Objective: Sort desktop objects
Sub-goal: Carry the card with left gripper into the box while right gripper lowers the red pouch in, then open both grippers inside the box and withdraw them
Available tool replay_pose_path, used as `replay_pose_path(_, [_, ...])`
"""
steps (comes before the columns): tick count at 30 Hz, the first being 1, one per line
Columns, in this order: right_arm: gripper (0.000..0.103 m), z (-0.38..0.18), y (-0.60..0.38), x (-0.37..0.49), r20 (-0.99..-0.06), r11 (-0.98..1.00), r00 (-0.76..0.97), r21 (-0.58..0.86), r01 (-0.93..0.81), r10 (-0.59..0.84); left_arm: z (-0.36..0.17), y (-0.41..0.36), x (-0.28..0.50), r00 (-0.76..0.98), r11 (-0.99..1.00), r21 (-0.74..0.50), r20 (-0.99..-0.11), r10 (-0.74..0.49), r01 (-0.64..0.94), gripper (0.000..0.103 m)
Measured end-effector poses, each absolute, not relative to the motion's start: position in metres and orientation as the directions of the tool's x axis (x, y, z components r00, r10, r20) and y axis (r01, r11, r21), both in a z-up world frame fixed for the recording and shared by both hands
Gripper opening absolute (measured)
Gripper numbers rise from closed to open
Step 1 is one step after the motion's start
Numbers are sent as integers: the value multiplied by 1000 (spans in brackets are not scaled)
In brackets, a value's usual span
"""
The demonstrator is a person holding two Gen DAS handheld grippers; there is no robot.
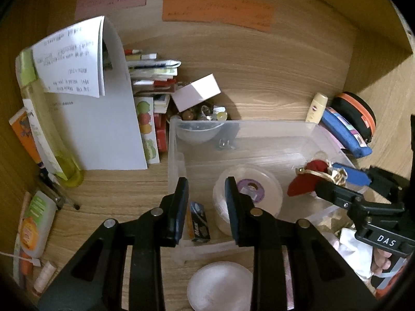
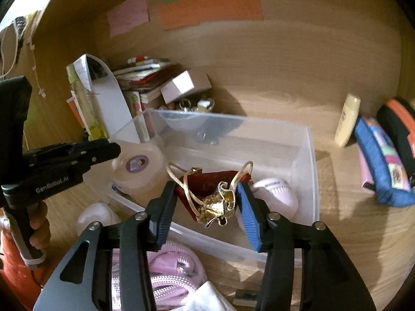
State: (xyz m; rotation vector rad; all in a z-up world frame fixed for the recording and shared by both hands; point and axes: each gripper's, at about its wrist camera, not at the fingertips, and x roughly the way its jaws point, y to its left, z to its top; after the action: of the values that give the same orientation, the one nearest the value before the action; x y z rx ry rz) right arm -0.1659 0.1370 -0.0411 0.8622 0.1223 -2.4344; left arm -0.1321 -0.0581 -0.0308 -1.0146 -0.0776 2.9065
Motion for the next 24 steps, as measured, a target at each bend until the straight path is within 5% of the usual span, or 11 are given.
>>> replay_pose_path(7, [56,-34,135,-159,-592,-848,-665,61,527,-455,-20,-50,-116,-806,-998,-36,-589,57,-44,50])
replay_pose_path(15, [82,-27,136,-144,-583,-879,-716,-7,477,-384,-1,-52,-94,-837,-1000,-23,-547,25,-14,71])
replay_pose_path(18, [83,-22,139,-135,-570,-888,-737,-28,459,-363,5,-54,-85,-841,-999,-30,-540,25,-10,75])
replay_pose_path(20, [83,-19,141,-130,-569,-891,-741,-33,452,-355,8,-56,-79,-842,-999,-36,-539,22,-3,88])
replay_pose_path(24, [84,-11,152,-116,-561,-896,-748,-23,443,-355,9,-62,-65,-847,-999,-45,-532,9,18,91])
